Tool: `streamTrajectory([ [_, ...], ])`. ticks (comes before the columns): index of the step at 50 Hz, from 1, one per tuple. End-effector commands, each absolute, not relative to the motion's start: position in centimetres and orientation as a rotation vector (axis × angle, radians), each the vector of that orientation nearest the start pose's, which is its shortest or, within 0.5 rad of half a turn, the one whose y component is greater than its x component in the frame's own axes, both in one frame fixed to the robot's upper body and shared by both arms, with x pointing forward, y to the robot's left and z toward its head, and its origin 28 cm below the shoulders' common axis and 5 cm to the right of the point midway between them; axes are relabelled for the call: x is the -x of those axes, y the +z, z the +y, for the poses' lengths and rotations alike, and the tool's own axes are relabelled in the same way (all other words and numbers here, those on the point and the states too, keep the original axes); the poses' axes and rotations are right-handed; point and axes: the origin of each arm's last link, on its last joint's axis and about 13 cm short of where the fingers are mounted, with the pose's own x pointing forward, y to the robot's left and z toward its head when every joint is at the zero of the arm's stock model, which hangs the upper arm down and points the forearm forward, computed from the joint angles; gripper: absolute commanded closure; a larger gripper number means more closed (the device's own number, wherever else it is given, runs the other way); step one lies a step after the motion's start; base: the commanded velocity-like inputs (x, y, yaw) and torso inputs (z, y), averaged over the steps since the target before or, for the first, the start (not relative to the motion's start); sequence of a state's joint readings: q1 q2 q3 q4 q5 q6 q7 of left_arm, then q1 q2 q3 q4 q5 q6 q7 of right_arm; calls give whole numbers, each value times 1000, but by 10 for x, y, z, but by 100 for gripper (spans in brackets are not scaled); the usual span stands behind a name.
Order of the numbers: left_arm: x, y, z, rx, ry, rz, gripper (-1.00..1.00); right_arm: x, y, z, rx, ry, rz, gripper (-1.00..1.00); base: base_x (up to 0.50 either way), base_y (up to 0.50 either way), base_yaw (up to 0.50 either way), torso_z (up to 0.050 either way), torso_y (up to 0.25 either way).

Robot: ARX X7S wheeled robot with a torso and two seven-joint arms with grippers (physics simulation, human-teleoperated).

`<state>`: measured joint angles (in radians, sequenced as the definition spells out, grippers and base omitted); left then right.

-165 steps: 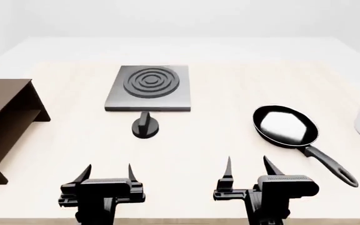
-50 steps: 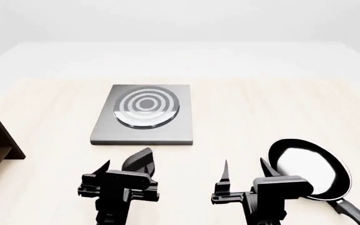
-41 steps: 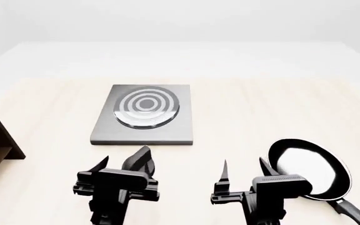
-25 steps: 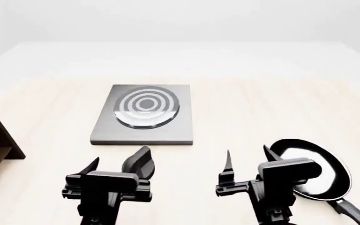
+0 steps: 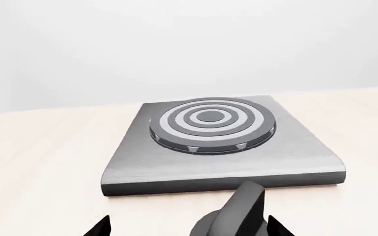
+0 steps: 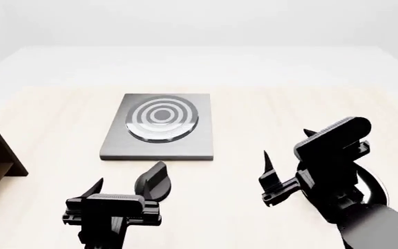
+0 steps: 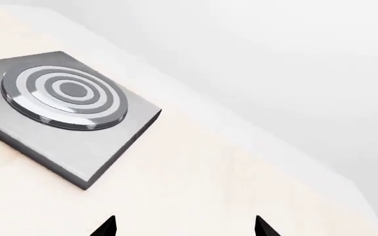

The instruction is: Turn on the stove and put the frying pan on it.

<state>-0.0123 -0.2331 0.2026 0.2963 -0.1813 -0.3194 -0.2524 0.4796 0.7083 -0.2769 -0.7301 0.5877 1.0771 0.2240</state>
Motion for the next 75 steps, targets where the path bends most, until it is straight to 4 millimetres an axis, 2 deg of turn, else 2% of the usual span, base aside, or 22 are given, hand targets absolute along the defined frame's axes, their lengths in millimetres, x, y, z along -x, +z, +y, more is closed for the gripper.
streamTrajectory([
  [1,-205,52,212,-59,15,21,-100,-214,221,-168,717,319,213,-100,0,0,0,0,0],
  [2,-205,50,213,-57,16,23,-100,-215,224,-173,765,304,262,-100,0,0,0,0,0],
  [11,-205,49,215,-52,25,26,-100,-219,244,-187,840,303,414,-100,0,0,0,0,0],
  [15,-205,48,215,-53,22,24,-100,-224,255,-198,946,249,503,-100,0,0,0,0,0],
  [21,-205,47,215,-52,23,27,-100,-222,260,-206,1011,268,618,-100,0,0,0,0,0],
  [25,-205,46,216,-54,24,27,-100,-217,254,-215,1055,280,761,-100,0,0,0,0,0],
  [34,-204,46,215,-59,19,23,-100,-212,235,-229,1065,244,936,-100,0,0,0,0,0],
  [42,-205,46,215,-63,19,24,-100,-210,233,-227,994,280,948,-100,0,0,0,0,0],
  [47,-204,46,215,-63,20,22,-100,-208,223,-230,978,291,983,-100,0,0,0,0,0],
  [64,-206,45,215,-74,23,30,-100,-207,205,-253,985,177,1074,-100,0,0,0,0,0],
  [75,-207,45,214,-82,27,30,-100,-209,195,-260,939,164,1071,-100,0,0,0,0,0],
])
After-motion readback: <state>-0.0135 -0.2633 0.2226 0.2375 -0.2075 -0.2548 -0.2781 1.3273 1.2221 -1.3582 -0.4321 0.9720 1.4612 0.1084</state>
